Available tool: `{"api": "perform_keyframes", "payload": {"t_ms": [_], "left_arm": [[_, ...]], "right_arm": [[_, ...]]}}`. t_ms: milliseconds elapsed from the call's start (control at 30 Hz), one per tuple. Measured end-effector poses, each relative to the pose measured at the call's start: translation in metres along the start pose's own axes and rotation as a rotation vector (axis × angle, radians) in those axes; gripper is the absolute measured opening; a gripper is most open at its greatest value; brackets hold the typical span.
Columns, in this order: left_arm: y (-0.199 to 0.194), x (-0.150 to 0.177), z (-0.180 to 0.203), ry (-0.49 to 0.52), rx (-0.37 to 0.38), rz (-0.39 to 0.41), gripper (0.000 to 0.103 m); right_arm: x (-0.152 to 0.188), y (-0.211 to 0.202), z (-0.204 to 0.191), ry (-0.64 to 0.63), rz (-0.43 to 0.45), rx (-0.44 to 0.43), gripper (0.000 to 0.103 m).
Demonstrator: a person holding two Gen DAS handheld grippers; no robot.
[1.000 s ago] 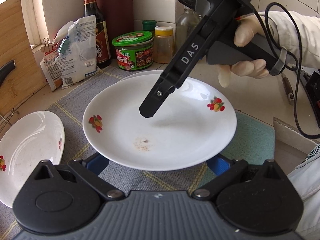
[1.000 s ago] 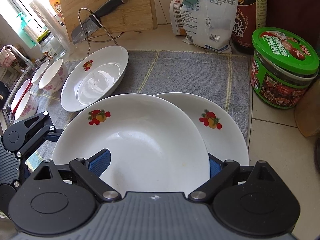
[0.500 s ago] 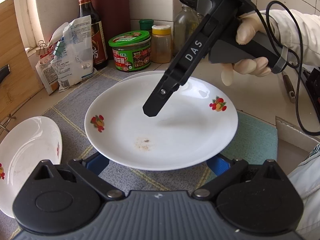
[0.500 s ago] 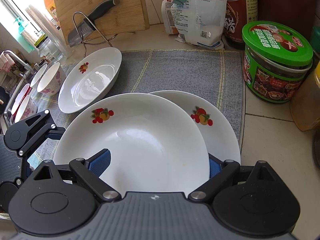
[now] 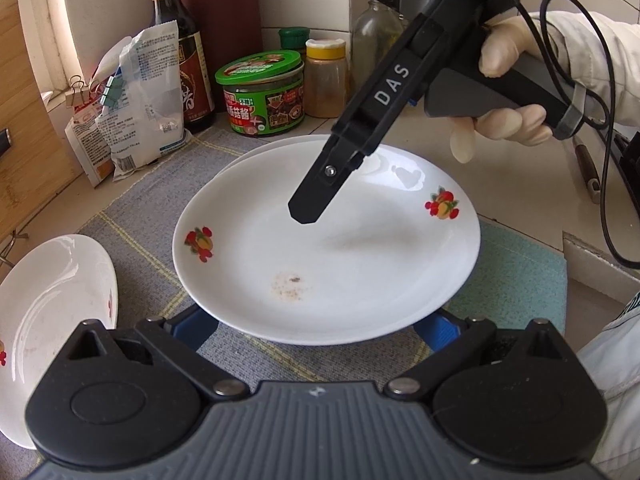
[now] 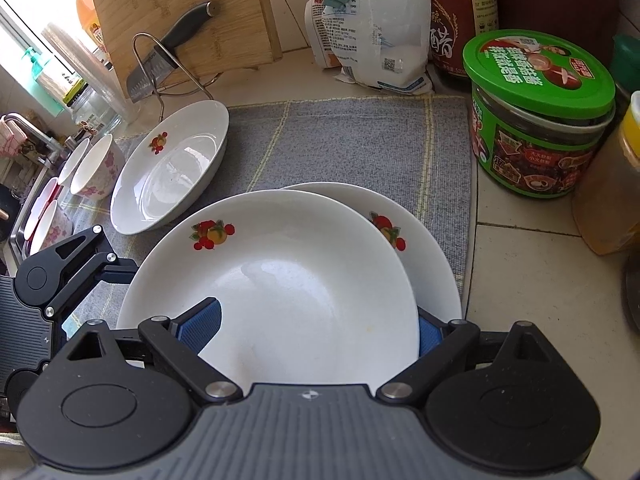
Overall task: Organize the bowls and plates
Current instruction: 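Lower the large flower plate onto the flower plate on the towel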
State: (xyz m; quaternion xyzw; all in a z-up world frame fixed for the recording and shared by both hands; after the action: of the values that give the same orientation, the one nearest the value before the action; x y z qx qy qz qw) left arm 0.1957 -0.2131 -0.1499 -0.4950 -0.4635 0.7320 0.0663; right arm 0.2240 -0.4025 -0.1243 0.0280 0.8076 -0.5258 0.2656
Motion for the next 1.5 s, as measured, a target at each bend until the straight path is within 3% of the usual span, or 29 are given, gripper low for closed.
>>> {"api": "perform_keyframes", "payload": {"t_ms": [1500], "left_arm": [[0.006,-0.002,-0.008,0.029,0.04,-0.022,0.102]], "right_arm": [[0.011,-0.029,0.0,0.049,0.043,0.074,0.098]]}}
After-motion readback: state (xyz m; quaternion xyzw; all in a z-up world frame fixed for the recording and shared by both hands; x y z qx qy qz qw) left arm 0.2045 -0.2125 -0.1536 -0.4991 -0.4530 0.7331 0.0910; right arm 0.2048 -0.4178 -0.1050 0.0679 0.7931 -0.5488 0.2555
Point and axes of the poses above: each gripper's, at about its wrist camera, not at the fingertips, and y roughly the way its jaws point, z to its right, x to its underside, the point moved 5 cm from there along y, roughly the way its jaws point, and after that the axes turned 11 degrees about -y, right-handed, at the moved point
